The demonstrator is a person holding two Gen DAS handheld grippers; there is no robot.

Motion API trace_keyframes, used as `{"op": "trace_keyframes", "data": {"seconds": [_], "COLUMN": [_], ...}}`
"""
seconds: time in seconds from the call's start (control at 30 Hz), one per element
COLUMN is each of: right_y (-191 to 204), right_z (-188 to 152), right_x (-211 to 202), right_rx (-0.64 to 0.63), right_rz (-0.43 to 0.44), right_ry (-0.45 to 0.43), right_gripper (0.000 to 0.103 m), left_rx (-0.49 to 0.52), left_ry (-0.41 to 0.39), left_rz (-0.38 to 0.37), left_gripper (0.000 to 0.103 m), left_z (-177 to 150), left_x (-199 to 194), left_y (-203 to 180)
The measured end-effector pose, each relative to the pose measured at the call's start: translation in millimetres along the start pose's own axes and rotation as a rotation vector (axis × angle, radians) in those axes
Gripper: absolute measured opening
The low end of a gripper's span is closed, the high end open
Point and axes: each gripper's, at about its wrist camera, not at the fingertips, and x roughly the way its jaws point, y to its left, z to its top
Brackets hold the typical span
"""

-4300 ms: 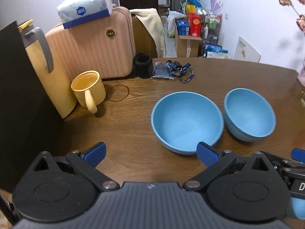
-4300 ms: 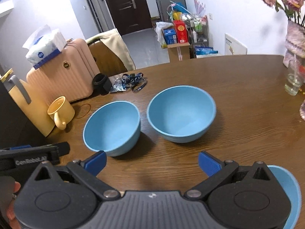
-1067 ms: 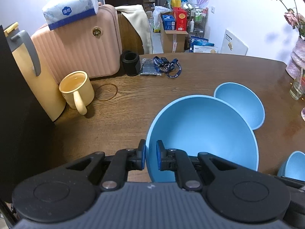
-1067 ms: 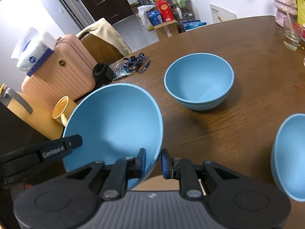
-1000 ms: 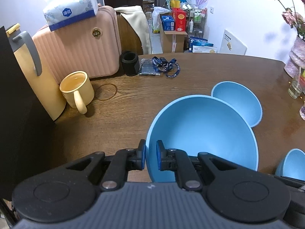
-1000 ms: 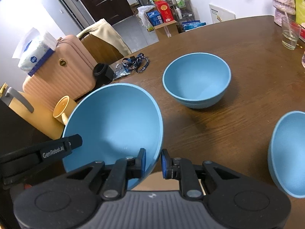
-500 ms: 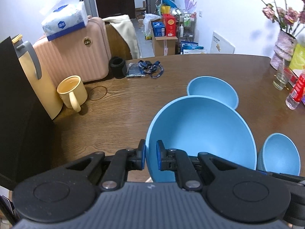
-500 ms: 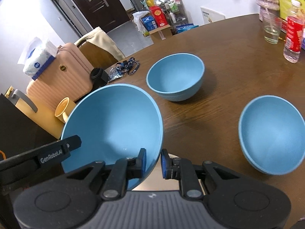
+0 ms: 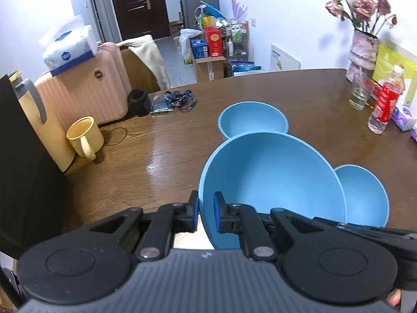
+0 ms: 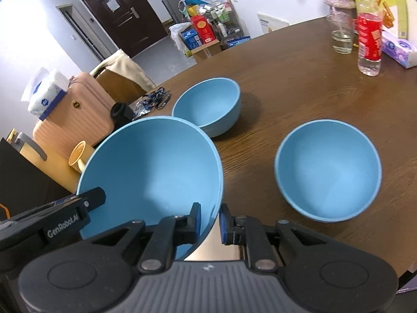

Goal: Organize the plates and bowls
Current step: 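Lift the two held blue bowls and carry them toward the placed bowls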

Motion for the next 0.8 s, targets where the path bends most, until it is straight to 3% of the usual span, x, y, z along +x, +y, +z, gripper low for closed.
{"op": "trace_keyframes", "data": {"seconds": [0.8], "right_y": [-96.0], "right_z": [19.8], "right_x": [-39.6], "right_rx": [0.082], "right_rz": [-0.074], "right_ry": [-0.078], "right_gripper": [0.014], "left_rx": [0.081], "left_ry": [0.003], "left_rz": [-0.101], "left_gripper": [0.012], "left_z": [-1.6], "left_x": [2.0], "left_y": [-103.1]}}
